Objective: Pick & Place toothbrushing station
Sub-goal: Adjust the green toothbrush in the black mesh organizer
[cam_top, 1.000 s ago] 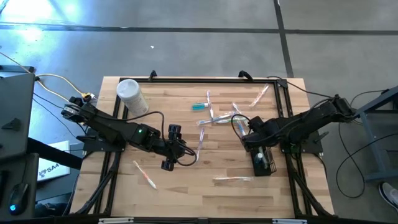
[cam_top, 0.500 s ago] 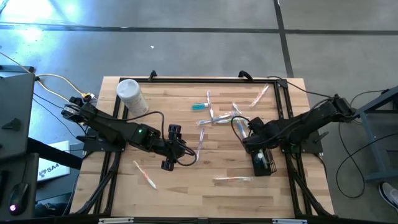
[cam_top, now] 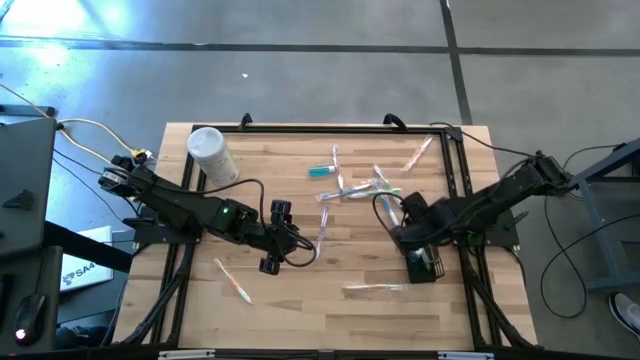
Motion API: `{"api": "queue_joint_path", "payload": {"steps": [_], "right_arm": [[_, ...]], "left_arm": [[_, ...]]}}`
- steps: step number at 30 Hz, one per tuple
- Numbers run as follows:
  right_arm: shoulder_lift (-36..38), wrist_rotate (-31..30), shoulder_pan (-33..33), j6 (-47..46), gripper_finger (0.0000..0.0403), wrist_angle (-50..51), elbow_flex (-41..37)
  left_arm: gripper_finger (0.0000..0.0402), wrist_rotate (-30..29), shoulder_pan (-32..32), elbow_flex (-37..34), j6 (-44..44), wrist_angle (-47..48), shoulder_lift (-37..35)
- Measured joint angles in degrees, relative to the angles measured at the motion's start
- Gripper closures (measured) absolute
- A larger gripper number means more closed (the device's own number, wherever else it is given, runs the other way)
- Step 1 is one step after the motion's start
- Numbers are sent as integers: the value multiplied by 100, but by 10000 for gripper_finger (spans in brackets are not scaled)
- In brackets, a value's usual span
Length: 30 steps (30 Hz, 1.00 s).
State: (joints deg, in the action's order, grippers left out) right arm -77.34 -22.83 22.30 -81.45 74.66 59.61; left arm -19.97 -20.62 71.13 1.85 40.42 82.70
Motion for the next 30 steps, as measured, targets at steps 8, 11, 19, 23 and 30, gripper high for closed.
{"api": "queue_joint_path", "payload": {"steps": [8,11,19,23,30], "right_arm": [[0,-238,183,-288,400,351,134],[0,-468,296,-391,400,500,349],[0,-1032,578,-451,400,732,883],[0,-1257,662,-452,400,754,903],[0,-2109,1028,-843,400,867,903]], "left_arm": [[151,0,0,0,0,-2,0],[151,0,-1,0,0,-2,0],[151,0,0,0,0,-2,0],[151,0,-1,0,2,-1,0],[151,0,0,0,2,0,0]]}}
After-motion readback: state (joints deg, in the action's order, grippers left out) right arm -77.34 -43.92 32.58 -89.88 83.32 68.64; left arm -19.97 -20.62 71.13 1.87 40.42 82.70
